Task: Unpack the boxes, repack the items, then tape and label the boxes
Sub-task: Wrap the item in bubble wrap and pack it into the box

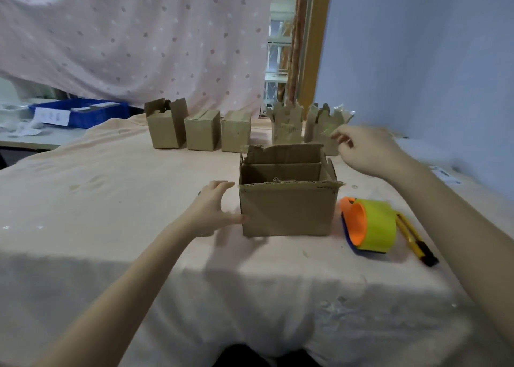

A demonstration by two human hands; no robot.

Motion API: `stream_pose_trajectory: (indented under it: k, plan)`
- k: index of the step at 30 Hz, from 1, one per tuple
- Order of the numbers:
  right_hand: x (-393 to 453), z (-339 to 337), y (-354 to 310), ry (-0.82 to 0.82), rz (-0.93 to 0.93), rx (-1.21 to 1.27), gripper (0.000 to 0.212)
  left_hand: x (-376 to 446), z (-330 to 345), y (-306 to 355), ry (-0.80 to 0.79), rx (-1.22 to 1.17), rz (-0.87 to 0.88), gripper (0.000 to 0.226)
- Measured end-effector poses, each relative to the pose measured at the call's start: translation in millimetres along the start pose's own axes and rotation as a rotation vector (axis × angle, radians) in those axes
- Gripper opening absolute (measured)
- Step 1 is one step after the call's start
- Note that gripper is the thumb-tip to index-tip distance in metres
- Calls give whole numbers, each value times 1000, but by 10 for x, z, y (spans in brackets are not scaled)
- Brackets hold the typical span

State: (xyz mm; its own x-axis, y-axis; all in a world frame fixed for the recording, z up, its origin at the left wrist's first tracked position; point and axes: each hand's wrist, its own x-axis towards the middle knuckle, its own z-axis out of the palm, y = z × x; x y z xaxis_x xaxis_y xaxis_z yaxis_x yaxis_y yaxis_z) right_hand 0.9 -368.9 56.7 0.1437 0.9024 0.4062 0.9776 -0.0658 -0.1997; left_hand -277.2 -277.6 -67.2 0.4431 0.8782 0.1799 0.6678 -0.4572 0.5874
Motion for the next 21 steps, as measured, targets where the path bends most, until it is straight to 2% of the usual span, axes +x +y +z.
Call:
stream_pose_trajectory:
  k: [3, 7, 10, 12, 13, 17, 21]
  plan:
    - [-131, 144, 275, -99, 61, 90, 45, -16, 60, 22, -11, -86, 9, 82]
    - [-324, 299, 364, -376, 53, 127, 58, -20, 101, 57, -30, -173, 7, 87]
    - [-365, 400, 322, -480, 47, 182, 76, -9, 123, 90, -33, -191, 3, 77]
    - [-299, 523, 367, -462, 54, 292, 94, 3, 123, 119, -41, -219, -4, 72]
    - [-256, 590, 415, -441, 46, 347, 96, 3, 117, 143, -42, -233, -10, 70]
    - [-210, 519, 307, -283, 36, 525, 71, 33, 32, 319, -8, -270, -8, 57]
    - [-151, 408, 350, -131, 50, 716, 70, 117, -130, 610, 76, -470, 13, 30]
